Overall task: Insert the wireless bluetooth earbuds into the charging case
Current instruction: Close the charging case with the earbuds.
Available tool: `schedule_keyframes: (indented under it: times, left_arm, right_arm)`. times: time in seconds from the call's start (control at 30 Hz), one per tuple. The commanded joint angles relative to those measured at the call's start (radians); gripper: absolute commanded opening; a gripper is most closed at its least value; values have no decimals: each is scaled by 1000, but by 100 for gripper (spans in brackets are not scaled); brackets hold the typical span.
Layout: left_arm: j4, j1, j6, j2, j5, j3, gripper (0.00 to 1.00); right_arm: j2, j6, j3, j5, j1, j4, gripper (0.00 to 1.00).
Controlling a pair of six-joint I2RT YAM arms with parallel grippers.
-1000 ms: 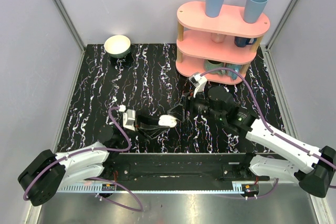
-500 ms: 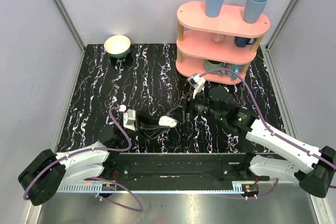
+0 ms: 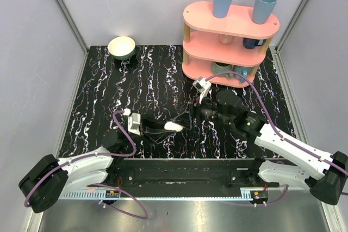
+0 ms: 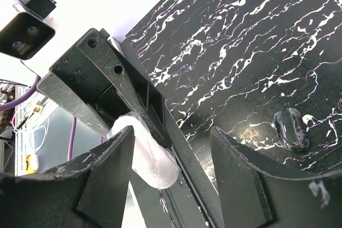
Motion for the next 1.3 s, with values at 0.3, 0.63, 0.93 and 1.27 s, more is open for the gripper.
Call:
schedule_keyframes:
  times: [0.3,0.63,0.93,1.27]
  left_arm:
    - [313,-2,13,11,-65,5,0]
    - [311,-2,14,9,-73,4,0]
    - [310,-2,4,17,-65,7,0]
    - [308,-3,5,-1,-67,-4,0]
  right_arm:
    - [55,-67,42,-138,24,-57,64]
    - [1,-69,8,-26,32,-19,68]
    - [-122,-37,-47,62,32,122,73]
    - [2,-14,-32,70,32,9,70]
